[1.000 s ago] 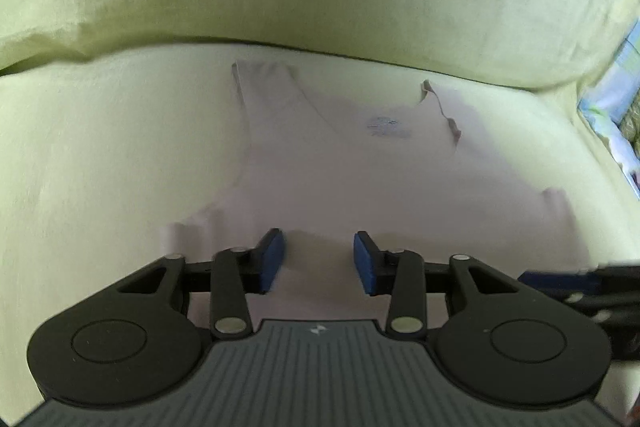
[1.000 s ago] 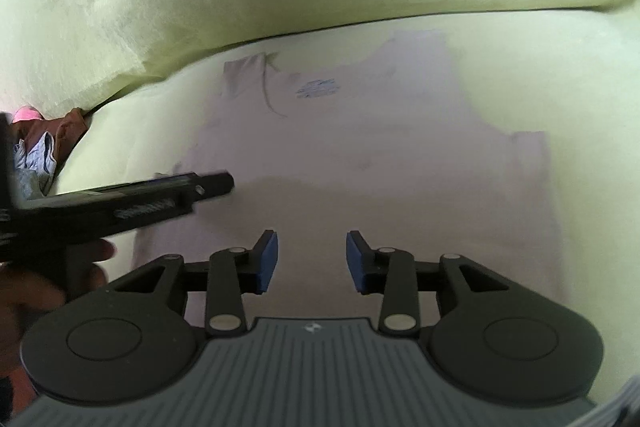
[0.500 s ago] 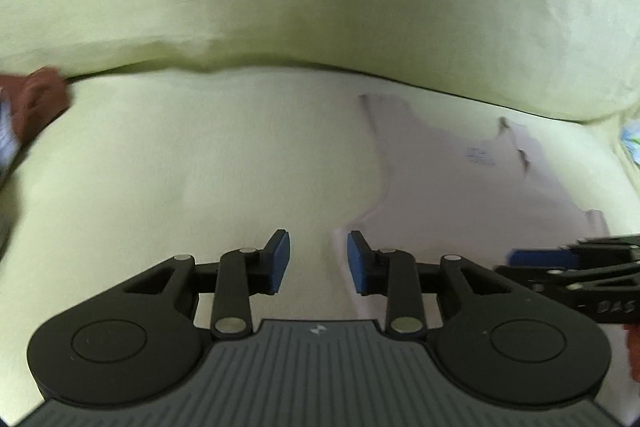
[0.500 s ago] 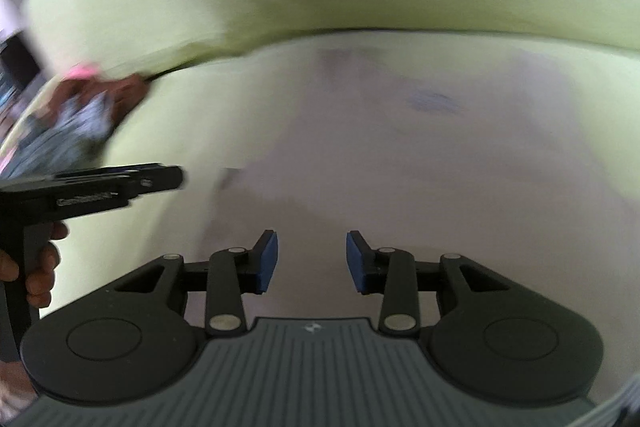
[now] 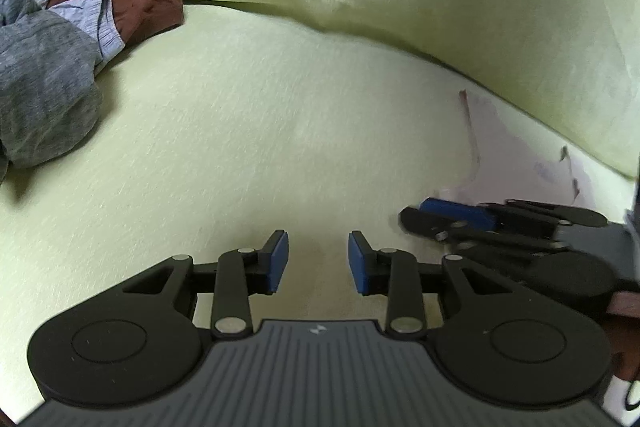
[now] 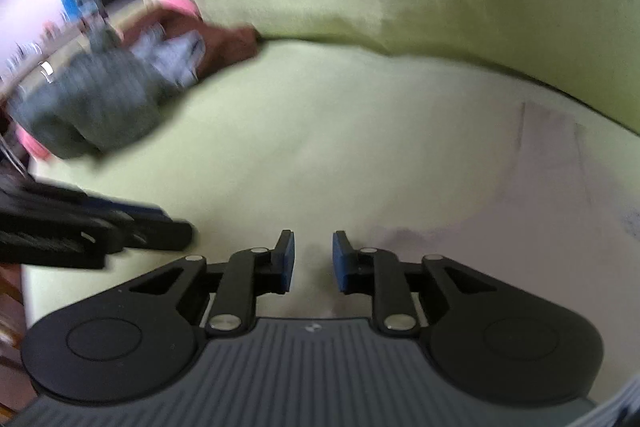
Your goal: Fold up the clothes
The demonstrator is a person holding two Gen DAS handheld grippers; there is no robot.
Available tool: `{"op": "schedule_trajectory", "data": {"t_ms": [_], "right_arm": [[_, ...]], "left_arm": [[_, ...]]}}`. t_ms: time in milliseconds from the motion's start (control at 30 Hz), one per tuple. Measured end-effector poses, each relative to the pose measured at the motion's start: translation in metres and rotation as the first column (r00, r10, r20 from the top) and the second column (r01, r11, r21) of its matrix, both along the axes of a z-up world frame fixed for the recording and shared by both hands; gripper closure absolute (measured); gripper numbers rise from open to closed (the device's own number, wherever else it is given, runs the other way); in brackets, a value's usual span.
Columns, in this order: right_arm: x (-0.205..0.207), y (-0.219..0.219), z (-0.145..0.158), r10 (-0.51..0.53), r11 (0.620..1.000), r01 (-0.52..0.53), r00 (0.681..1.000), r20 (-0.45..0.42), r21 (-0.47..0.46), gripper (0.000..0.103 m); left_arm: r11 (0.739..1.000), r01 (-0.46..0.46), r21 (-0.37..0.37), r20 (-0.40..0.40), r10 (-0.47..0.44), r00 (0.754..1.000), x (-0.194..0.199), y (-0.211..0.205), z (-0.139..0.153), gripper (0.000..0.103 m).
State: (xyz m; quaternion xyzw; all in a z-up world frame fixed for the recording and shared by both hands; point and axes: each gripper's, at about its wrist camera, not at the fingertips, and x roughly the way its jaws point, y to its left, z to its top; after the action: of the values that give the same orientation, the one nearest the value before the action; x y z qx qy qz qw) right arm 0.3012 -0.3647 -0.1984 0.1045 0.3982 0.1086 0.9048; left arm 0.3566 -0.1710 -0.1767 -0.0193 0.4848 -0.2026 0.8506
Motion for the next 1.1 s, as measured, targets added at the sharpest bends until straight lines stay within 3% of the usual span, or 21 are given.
{"op": "schedule_trajectory", "data": {"t_ms": [133, 233, 300, 467, 567, 600, 633, 700, 767, 833, 867, 967, 1100], "right_arm": [[-0.021, -0.027, 0.007, -0.082, 0.997, 0.082, 0.996, -0.022, 0.010, 0.086], [-0.020, -0.026, -0.009, -0.076, 0.997, 0.075, 0.995, -0.068, -0.011, 0.087], [-0.012, -0.009, -0.020, -0.041, 0.999, 0.040, 0.999, -0.035, -0.024, 0.087], [-0.013, -0.004, -0.013, -0.062, 0.998, 0.063, 0.997, -0.033, 0.008, 0.087], [-0.044, -0.029, -0.001, -0.145, 0.989, 0.147, 0.986, -0.078, 0.027, 0.084], [-0.053, -0.035, 0.001, -0.168, 0.985, 0.172, 0.981, -0.095, 0.035, 0.081], [-0.064, -0.043, 0.003, -0.199, 0.977, 0.207, 0.973, -0.119, 0.053, 0.080], [-0.080, -0.053, 0.007, -0.246, 0.962, 0.260, 0.957, -0.155, 0.082, 0.073], [-0.094, -0.057, 0.009, -0.272, 0.952, 0.291, 0.945, -0.180, 0.095, 0.073], [-0.104, -0.057, 0.008, -0.285, 0.945, 0.309, 0.939, -0.195, 0.109, 0.073], [-0.107, -0.056, 0.007, -0.289, 0.942, 0.316, 0.936, -0.202, 0.115, 0.073], [-0.115, -0.054, 0.005, -0.299, 0.933, 0.333, 0.929, -0.219, 0.139, 0.073], [-0.119, -0.052, 0.002, -0.308, 0.925, 0.346, 0.924, -0.225, 0.155, 0.073]], "left_arm": [[0.999, 0.035, -0.028, -0.002, -0.036, 0.999, 0.004, -0.005, 0.001, 0.062], [0.997, 0.062, -0.037, 0.003, -0.062, 0.998, 0.010, -0.013, -0.001, 0.062], [0.994, 0.100, -0.039, 0.015, -0.099, 0.995, 0.014, -0.022, 0.000, 0.062], [0.971, 0.233, -0.047, 0.022, -0.232, 0.972, 0.032, -0.041, 0.002, 0.056], [0.916, 0.396, -0.060, 0.021, -0.396, 0.918, 0.045, -0.065, 0.003, 0.055], [0.878, 0.478, -0.040, 0.032, -0.477, 0.878, 0.048, -0.080, 0.003, 0.055], [0.870, 0.492, -0.039, 0.033, -0.491, 0.871, 0.049, -0.082, 0.002, 0.055], [0.821, 0.570, -0.027, 0.027, -0.569, 0.822, 0.057, -0.100, -0.003, 0.057], [0.776, 0.630, -0.014, 0.009, -0.630, 0.777, 0.064, -0.115, -0.009, 0.067], [0.747, 0.665, 0.014, -0.013, -0.665, 0.747, 0.067, -0.124, -0.014, 0.084], [0.731, 0.682, 0.028, -0.024, -0.681, 0.732, 0.068, -0.129, -0.017, 0.086], [0.693, 0.719, 0.046, -0.041, -0.718, 0.695, 0.068, -0.136, -0.020, 0.086], [0.667, 0.742, 0.065, -0.058, -0.740, 0.670, 0.066, -0.139, -0.023, 0.086]]}}
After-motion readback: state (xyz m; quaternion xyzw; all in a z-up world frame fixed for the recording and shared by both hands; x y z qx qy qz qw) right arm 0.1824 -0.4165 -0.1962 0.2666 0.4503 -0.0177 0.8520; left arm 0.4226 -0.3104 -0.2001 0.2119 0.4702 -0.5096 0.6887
